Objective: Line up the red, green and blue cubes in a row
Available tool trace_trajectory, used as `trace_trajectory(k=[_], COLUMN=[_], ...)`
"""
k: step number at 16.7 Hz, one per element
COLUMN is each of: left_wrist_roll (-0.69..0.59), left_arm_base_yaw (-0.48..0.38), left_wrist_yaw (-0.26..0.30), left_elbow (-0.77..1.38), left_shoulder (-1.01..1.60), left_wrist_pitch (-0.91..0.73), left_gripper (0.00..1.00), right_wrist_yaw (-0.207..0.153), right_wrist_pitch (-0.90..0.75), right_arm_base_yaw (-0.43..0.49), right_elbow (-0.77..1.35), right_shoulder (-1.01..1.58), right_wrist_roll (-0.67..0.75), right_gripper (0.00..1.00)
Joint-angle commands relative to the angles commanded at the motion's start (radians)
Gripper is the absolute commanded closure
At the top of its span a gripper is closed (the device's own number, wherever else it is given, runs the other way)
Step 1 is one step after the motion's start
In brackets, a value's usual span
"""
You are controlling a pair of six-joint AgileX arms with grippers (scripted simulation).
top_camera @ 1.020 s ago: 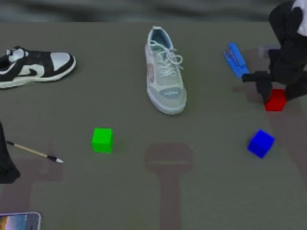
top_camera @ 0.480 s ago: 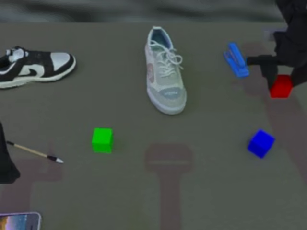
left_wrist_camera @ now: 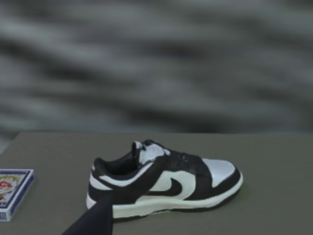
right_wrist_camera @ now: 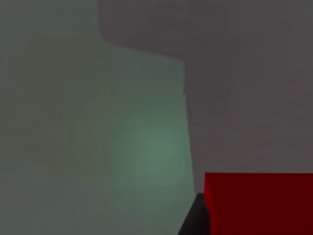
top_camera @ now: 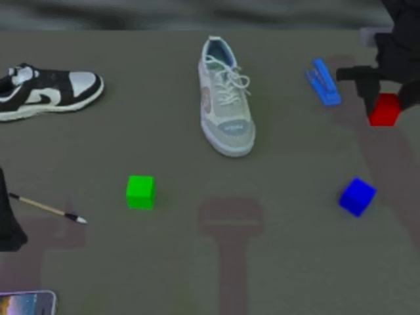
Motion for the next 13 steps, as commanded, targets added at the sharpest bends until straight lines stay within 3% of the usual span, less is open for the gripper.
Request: trace_trajectory(k=[4,13], left_wrist_roll=[0.000,0.000], left_arm_base_yaw=[0.000,0.000], left_wrist_yaw=[0.000,0.000], left_elbow=[0.000,0.000], left_shoulder=[0.000,0.000], left_wrist_pitch=[0.000,0.000], left_gripper=[0.00,0.00], right_wrist_yaw=[0.005,0.016], right_wrist_pitch=[-0.018,-0.062], right_arm_base_yaw=[0.152,0.776], right_elbow=[0.017,0.004], right_shoulder=[0.006,-0.029], right_wrist_roll=[0.151,0.746], right_gripper=[1.00,1.00])
